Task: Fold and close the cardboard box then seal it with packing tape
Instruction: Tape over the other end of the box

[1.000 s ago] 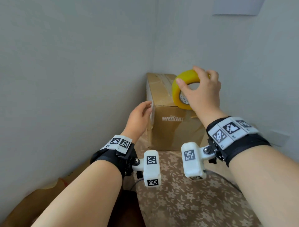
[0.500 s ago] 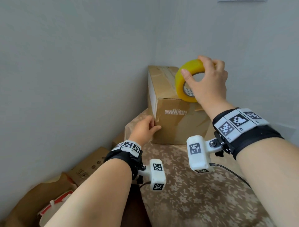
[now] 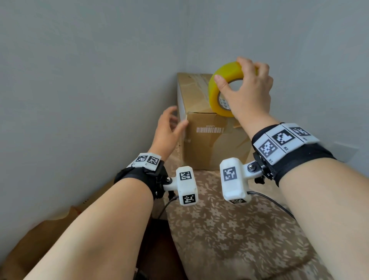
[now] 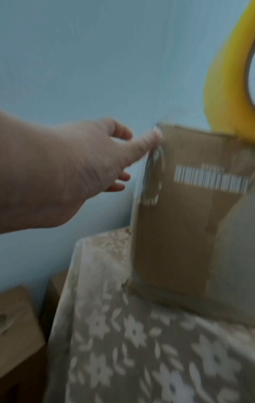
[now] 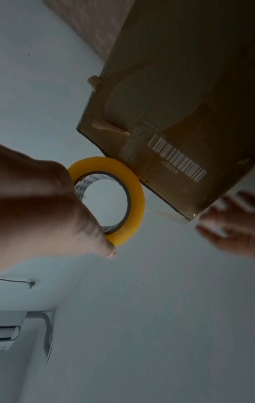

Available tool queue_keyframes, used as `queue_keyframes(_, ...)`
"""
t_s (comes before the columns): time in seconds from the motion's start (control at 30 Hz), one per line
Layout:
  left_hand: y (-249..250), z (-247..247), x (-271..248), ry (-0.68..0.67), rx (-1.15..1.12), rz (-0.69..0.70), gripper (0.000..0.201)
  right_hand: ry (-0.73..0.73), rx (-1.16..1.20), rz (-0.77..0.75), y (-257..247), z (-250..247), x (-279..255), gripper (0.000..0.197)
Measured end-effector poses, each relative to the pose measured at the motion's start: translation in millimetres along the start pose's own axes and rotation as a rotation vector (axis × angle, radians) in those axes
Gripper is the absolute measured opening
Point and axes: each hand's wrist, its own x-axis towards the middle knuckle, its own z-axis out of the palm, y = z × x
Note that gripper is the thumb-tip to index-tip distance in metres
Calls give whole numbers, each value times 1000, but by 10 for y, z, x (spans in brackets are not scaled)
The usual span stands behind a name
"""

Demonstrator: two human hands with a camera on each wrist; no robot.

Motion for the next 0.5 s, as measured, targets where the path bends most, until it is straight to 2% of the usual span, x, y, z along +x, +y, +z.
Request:
queue_keyframes(0.03, 44, -13, 60, 1, -25, 56, 46, -6, -3, 2, -3, -6, 2, 66)
queue_keyframes(0.1, 79, -1, 136, -60, 25, 141, 41, -16, -4, 9, -13, -15, 7, 66)
queue_keyframes(0.2, 67, -17, 157, -130, 88, 119, 30, -16, 1, 38, -31, -45, 19, 73)
queue_keyframes(0.33, 173, -146, 197, -219, 311, 207, 38, -42, 84, 188, -43, -97, 72, 87)
queue_keyframes(0.4, 229, -151, 212, -203, 386, 251, 41, -71, 205, 272, -43, -99, 81, 86)
queue_keyframes(0.5, 252, -129, 172, -158, 374, 208, 36, -87, 284, 316, -58, -91, 92, 86)
